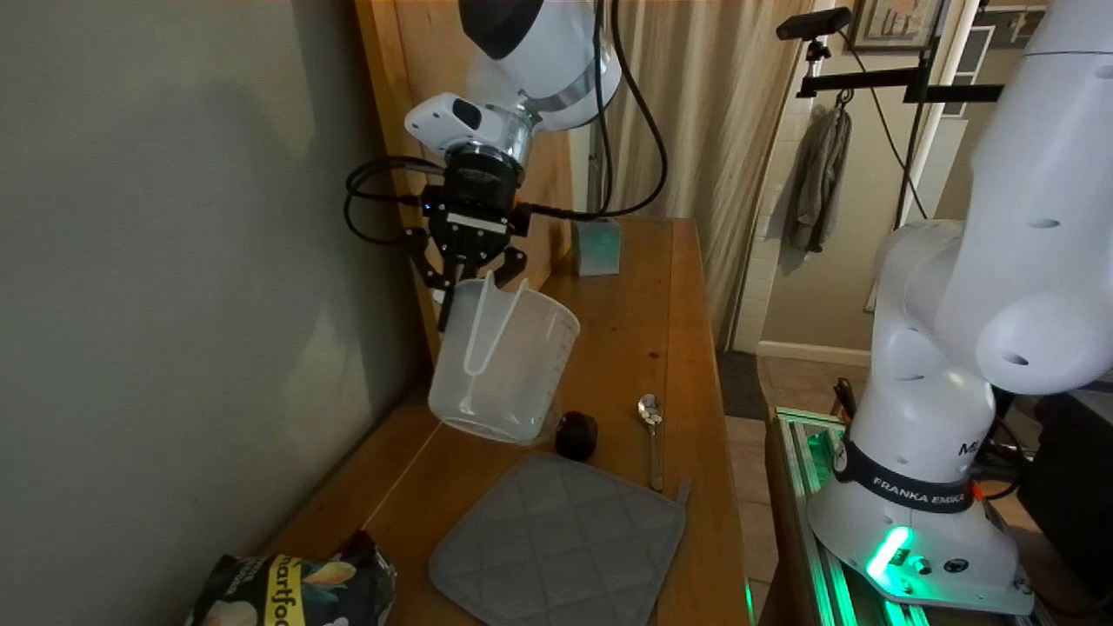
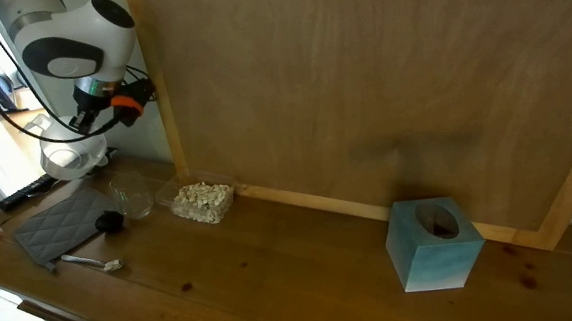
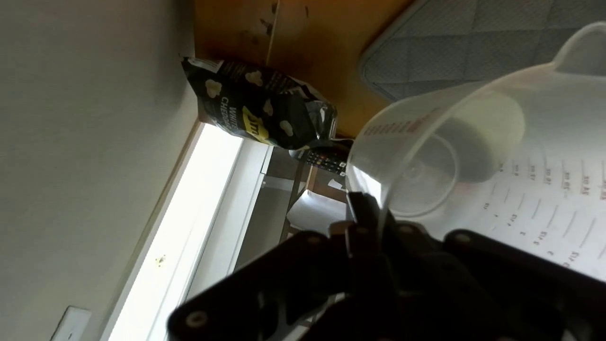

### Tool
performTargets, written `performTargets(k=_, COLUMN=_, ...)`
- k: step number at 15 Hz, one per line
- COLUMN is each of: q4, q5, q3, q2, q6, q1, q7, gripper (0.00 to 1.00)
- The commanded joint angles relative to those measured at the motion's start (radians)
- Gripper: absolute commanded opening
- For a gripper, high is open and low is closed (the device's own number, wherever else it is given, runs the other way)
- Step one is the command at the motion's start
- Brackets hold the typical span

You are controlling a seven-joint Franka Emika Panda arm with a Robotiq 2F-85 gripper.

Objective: Pour the contents of the plastic jar into the glass cup

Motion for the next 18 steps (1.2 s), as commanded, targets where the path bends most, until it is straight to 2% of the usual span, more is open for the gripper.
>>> performTargets(k=1, q4=0.025, q5=0.055, q3=-0.012, q2=0.020, q6=-0.040, q1=-0.028, q7=-0.045, gripper=0.01)
performTargets(k=18, q4=0.080, q5=0.072, q3=-0.036, q2=0.062, q6=-0.208, q1=-0.081, q7=-0.103, gripper=0.01)
